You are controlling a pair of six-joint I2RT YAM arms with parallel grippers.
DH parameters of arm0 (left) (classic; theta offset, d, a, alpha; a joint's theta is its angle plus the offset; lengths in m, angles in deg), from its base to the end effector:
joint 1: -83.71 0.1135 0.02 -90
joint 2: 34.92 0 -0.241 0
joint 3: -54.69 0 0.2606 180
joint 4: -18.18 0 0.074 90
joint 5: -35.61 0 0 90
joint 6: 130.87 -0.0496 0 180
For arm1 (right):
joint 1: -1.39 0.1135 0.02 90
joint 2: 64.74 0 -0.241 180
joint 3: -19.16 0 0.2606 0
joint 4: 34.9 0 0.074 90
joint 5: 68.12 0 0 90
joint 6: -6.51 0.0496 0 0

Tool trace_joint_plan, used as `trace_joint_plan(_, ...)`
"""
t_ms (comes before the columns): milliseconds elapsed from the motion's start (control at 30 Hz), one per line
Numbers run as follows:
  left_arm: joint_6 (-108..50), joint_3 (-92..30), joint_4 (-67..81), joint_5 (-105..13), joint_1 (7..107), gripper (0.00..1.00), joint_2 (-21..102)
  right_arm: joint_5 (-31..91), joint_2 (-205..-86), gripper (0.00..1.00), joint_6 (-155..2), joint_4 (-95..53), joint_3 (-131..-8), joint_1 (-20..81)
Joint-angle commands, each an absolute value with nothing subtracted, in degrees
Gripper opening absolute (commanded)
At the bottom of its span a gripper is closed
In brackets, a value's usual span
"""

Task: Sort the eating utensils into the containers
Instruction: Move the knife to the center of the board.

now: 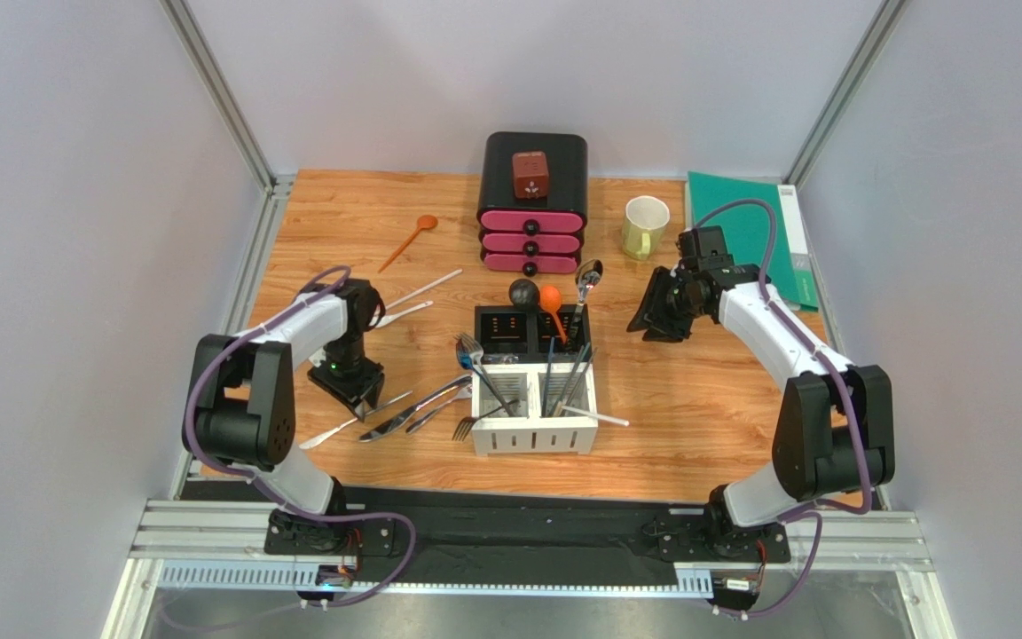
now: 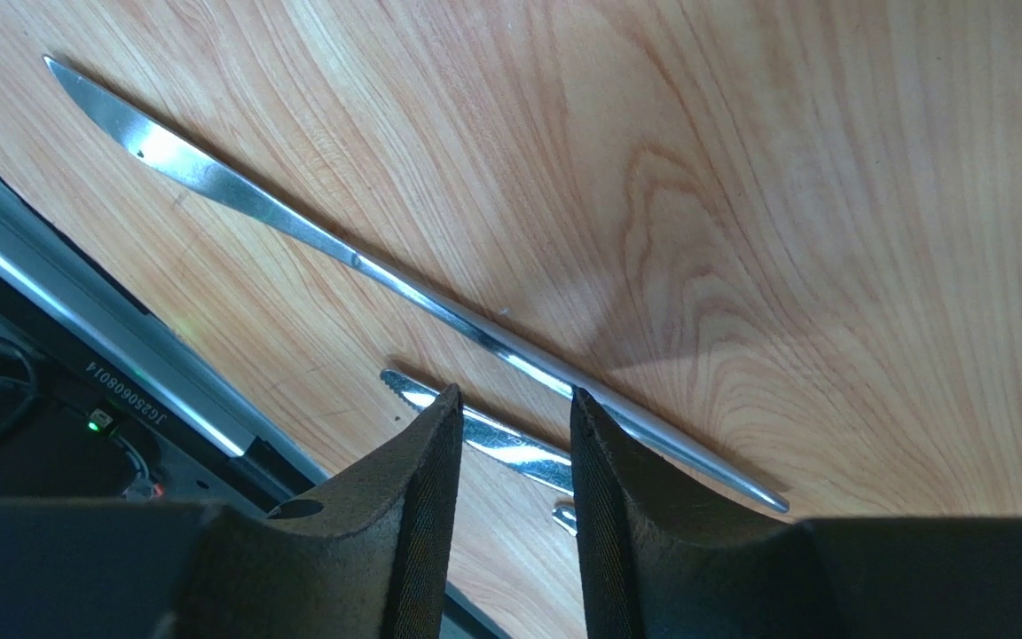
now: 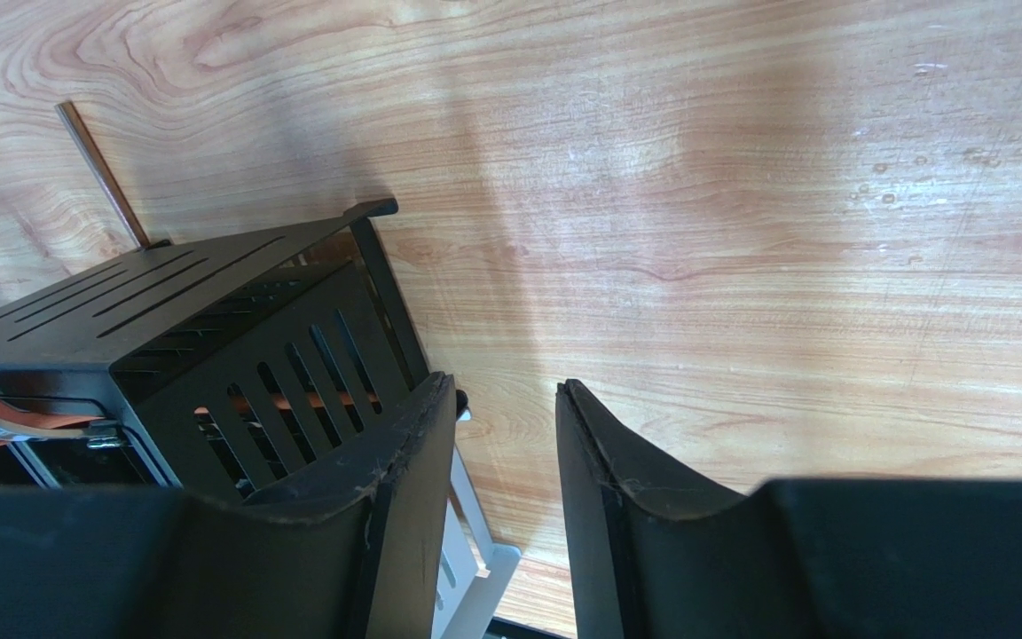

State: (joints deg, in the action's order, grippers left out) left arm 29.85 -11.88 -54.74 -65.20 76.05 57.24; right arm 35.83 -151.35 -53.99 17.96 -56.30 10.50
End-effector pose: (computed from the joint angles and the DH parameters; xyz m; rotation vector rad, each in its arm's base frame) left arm 0.2450 -0.0236 0.1204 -1.6102 2.6664 0.3749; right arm 0.3091 0.0617 0.1939 0.4097 2.7161 0.5265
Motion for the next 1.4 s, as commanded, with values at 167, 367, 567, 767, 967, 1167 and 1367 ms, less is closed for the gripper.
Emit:
trace_joint_plan(167, 33.92, -13.9, -55.33, -66.08, 77.38, 0.42, 59.74, 37.34, -151.93, 0.38, -54.83, 16.64, -58.84, 9.57)
trace_joint_plan(367, 34.27, -13.9, -55.33, -66.25, 78.26, 0.42, 57.81, 37.43, -152.02, 0.38, -54.83, 16.73, -58.75, 9.22)
trace_joint_plan(567, 34.01, -14.69, -56.3, -66.7, 78.88, 0.42, 57.36, 37.61, -152.19, 0.38, -54.66, 16.29, -58.31, 9.13)
trace_joint_plan(767, 33.14, -15.22, -56.39, -66.7, 78.96, 0.41, 57.45, 37.87, -152.28, 0.38, -54.48, 16.03, -58.31, 9.04)
trace_joint_plan(967, 32.87, -16.1, -57.53, -65.91, 78.96, 0.41, 58.77, 38.05, -152.37, 0.38, -54.22, 15.94, -58.23, 8.95)
trace_joint_plan(1167, 33.75, -15.14, -57.62, -64.68, 78.88, 0.41, 59.13, 38.31, -152.19, 0.38, -54.31, 15.76, -58.05, 8.6)
trace_joint_plan(1367, 36.2, -13.91, -59.2, -64.68, 78.88, 0.43, 58.42, 38.84, -152.19, 0.38, -53.96, 15.24, -57.7, 7.99)
